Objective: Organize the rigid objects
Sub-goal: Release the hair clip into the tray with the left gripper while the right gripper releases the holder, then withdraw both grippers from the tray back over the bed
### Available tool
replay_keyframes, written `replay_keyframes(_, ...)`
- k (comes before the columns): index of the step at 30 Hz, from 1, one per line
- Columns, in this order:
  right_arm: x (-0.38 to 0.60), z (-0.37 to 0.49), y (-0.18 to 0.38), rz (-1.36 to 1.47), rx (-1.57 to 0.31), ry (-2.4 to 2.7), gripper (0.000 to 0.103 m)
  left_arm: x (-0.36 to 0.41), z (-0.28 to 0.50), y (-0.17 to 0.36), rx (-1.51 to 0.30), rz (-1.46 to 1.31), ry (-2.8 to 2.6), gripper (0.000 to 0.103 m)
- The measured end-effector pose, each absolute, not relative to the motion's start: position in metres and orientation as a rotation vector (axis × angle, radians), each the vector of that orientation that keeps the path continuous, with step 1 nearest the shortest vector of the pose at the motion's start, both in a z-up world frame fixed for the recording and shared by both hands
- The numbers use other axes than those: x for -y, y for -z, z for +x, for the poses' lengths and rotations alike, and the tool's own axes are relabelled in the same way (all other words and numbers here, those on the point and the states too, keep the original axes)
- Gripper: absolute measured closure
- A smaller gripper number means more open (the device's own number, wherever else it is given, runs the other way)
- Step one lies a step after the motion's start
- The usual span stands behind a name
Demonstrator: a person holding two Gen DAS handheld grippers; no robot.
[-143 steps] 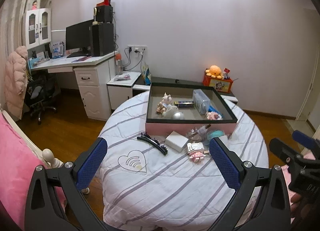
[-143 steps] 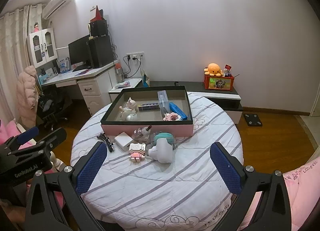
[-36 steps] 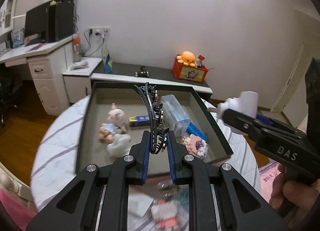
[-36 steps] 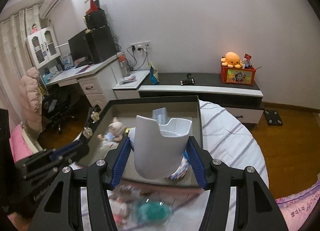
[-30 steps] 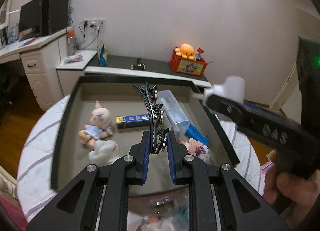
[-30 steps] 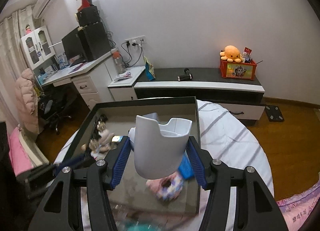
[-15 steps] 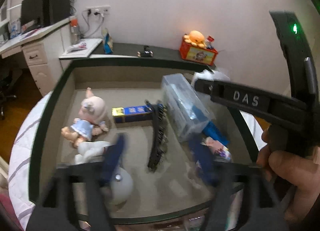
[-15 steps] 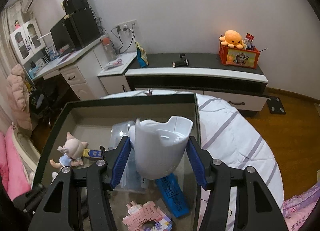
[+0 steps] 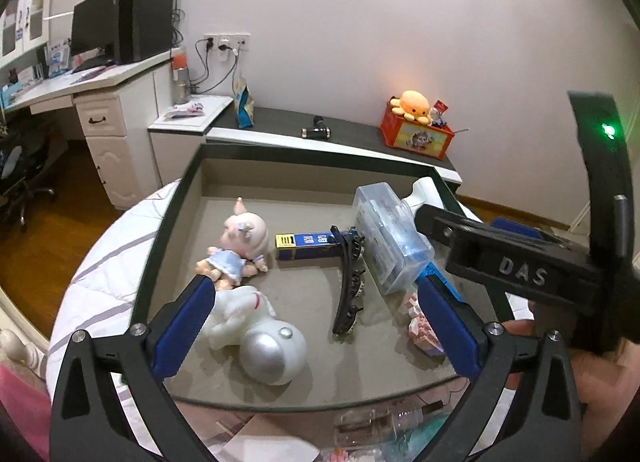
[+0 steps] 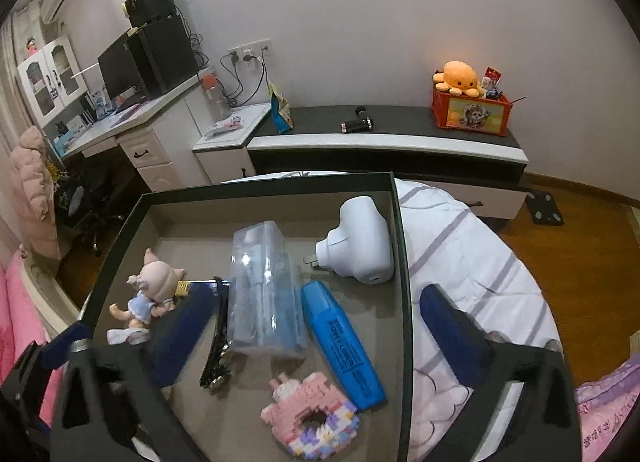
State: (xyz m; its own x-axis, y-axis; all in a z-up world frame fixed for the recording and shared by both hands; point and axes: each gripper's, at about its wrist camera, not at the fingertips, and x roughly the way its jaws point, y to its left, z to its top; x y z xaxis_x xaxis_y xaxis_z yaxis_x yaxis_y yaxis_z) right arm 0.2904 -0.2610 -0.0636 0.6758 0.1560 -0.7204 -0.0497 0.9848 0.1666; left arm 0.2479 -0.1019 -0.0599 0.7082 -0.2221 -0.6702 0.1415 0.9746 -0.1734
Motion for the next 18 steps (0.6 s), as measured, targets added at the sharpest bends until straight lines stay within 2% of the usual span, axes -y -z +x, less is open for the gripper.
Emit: replay_keyframes(18, 0.251, 0.191, 0.017, 0.159, -0.726, -0.116, 0.000, 0.063, 0.165, 0.014, -0.673, -0.114, 0.164, 0.000)
